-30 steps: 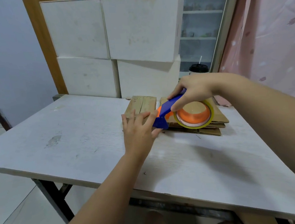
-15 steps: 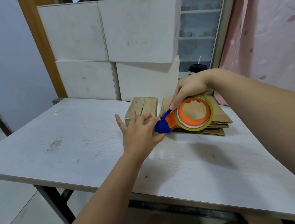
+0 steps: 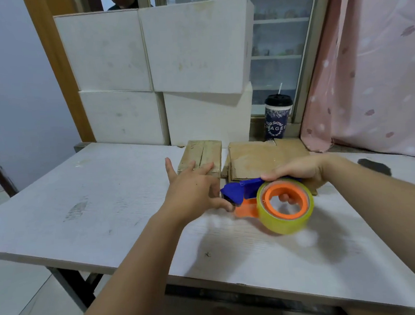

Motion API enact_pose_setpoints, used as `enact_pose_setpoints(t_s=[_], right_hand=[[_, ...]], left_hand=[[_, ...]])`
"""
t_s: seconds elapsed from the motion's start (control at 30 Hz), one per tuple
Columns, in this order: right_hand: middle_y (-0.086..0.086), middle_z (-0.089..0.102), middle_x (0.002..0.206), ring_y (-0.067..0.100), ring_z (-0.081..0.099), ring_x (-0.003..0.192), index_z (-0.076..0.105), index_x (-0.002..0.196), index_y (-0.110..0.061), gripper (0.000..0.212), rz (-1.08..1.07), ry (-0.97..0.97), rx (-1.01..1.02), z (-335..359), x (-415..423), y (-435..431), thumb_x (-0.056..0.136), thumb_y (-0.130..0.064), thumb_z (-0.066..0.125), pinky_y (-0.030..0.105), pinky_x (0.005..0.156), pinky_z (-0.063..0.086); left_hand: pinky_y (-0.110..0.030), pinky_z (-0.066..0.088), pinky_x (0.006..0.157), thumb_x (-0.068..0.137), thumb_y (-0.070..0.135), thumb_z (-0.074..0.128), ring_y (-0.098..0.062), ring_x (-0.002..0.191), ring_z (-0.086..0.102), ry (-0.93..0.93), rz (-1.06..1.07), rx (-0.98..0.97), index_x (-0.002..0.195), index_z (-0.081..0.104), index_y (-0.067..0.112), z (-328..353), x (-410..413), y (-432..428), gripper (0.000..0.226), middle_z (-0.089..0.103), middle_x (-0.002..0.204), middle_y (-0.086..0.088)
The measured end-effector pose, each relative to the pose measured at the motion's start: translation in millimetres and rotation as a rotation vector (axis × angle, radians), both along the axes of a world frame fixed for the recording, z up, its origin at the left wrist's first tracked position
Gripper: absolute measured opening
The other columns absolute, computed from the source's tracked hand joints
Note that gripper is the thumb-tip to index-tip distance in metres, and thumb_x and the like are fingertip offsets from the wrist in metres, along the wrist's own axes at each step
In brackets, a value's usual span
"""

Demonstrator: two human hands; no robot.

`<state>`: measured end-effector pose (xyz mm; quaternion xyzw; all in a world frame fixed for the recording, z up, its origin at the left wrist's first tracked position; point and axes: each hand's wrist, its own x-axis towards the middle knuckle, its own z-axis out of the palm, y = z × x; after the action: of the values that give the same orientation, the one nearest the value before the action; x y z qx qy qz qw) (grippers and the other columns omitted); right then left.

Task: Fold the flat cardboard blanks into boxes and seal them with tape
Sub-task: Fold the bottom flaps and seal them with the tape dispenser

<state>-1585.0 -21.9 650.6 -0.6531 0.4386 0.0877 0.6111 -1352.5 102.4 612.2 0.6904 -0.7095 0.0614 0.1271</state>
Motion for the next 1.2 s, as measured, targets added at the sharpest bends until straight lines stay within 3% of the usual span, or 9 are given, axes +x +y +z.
enact_pose_setpoints(t_s=[0.13, 0.23, 0.57, 0.8, 0.9, 0.97, 1.03, 1.13, 1.2], right_hand=[[0.006, 0.066, 0.073, 0.017, 0.055, 0.058, 0.074, 0.08, -0.008, 0.039, -0.068, -0.138, 0.194, -28, -10, 3, 0.08, -0.044, 0.059, 0.026, 0.056, 0.049], [0.009, 0.068, 0.08, 0.02, 0.058, 0.064, 0.075, 0.087, -0.007, 0.042, -0.138, -0.22, 0.25, -42, -13, 4, 0.082, -0.045, 0.058, 0.027, 0.06, 0.049], [0.017, 0.071, 0.101, 0.028, 0.071, 0.079, 0.074, 0.107, -0.009, 0.066, -0.241, -0.443, 0.392, -71, -11, 15, 0.049, -0.036, 0.094, 0.035, 0.067, 0.059], [0.017, 0.072, 0.083, 0.029, 0.07, 0.064, 0.078, 0.091, -0.009, 0.04, -0.355, -0.39, 0.34, -75, -23, 19, 0.083, -0.041, 0.055, 0.034, 0.053, 0.056], [0.018, 0.07, 0.086, 0.03, 0.069, 0.065, 0.077, 0.096, -0.009, 0.042, -0.409, -0.372, 0.308, -76, -29, 18, 0.082, -0.042, 0.056, 0.035, 0.056, 0.057], [0.018, 0.071, 0.087, 0.03, 0.069, 0.066, 0.077, 0.094, -0.008, 0.042, -0.449, -0.367, 0.273, -76, -32, 16, 0.081, -0.042, 0.057, 0.035, 0.058, 0.057], [0.017, 0.072, 0.09, 0.029, 0.07, 0.071, 0.076, 0.093, -0.007, 0.042, -0.506, -0.382, 0.232, -75, -35, 13, 0.078, -0.042, 0.059, 0.035, 0.063, 0.058], [0.016, 0.068, 0.104, 0.03, 0.064, 0.089, 0.069, 0.106, -0.008, 0.048, -0.559, -0.351, 0.135, -71, -41, 8, 0.075, -0.044, 0.062, 0.041, 0.092, 0.047], [0.014, 0.068, 0.104, 0.028, 0.064, 0.089, 0.068, 0.107, -0.01, 0.05, -0.563, -0.323, 0.083, -66, -46, 5, 0.073, -0.045, 0.064, 0.04, 0.092, 0.045]], left_hand=[[-0.061, -0.024, 0.101, 0.058, 0.082, 0.05, -0.022, 0.144, 0.014, -0.063, -0.013, 0.046, 0.084, 0.07, 0.034, 5, 2, 0, 0.058, 0.024, 0.154, 0.015], [-0.061, -0.023, 0.102, 0.051, 0.09, 0.023, -0.024, 0.143, 0.016, -0.132, -0.015, 0.05, 0.087, 0.067, 0.035, 7, 3, 0, 0.079, 0.024, 0.154, 0.013], [-0.061, -0.013, 0.107, 0.051, 0.082, 0.0, -0.02, 0.141, 0.022, -0.157, -0.057, 0.043, 0.105, 0.068, 0.035, 12, 4, -3, 0.099, 0.027, 0.153, 0.014], [-0.065, -0.017, 0.103, 0.063, 0.075, -0.008, -0.017, 0.139, 0.026, -0.224, -0.047, -0.004, 0.11, 0.065, 0.041, 7, 6, -5, 0.093, 0.029, 0.152, 0.017], [-0.066, -0.018, 0.101, 0.083, 0.068, 0.007, -0.017, 0.135, 0.032, -0.198, -0.03, -0.011, 0.103, 0.065, 0.043, 6, 1, -5, 0.066, 0.037, 0.148, 0.016], [-0.065, -0.018, 0.102, 0.085, 0.065, 0.016, -0.016, 0.119, 0.046, -0.079, -0.025, -0.081, 0.084, 0.054, 0.038, 5, -2, -4, 0.047, 0.058, 0.12, 0.013], [-0.061, -0.018, 0.104, 0.084, 0.063, 0.024, -0.015, 0.1, 0.054, 0.055, -0.003, -0.134, 0.092, 0.042, 0.028, 4, -4, -4, 0.04, 0.06, 0.093, 0.01], [-0.056, -0.019, 0.106, 0.086, 0.055, 0.046, -0.014, 0.104, 0.054, 0.118, -0.002, -0.149, 0.108, 0.032, 0.027, 0, -4, -5, 0.039, 0.062, 0.109, 0.007], [-0.058, -0.017, 0.106, 0.086, 0.048, 0.054, -0.014, 0.109, 0.051, 0.092, -0.007, -0.145, 0.12, 0.029, 0.03, -3, -4, -5, 0.046, 0.06, 0.113, 0.009]])
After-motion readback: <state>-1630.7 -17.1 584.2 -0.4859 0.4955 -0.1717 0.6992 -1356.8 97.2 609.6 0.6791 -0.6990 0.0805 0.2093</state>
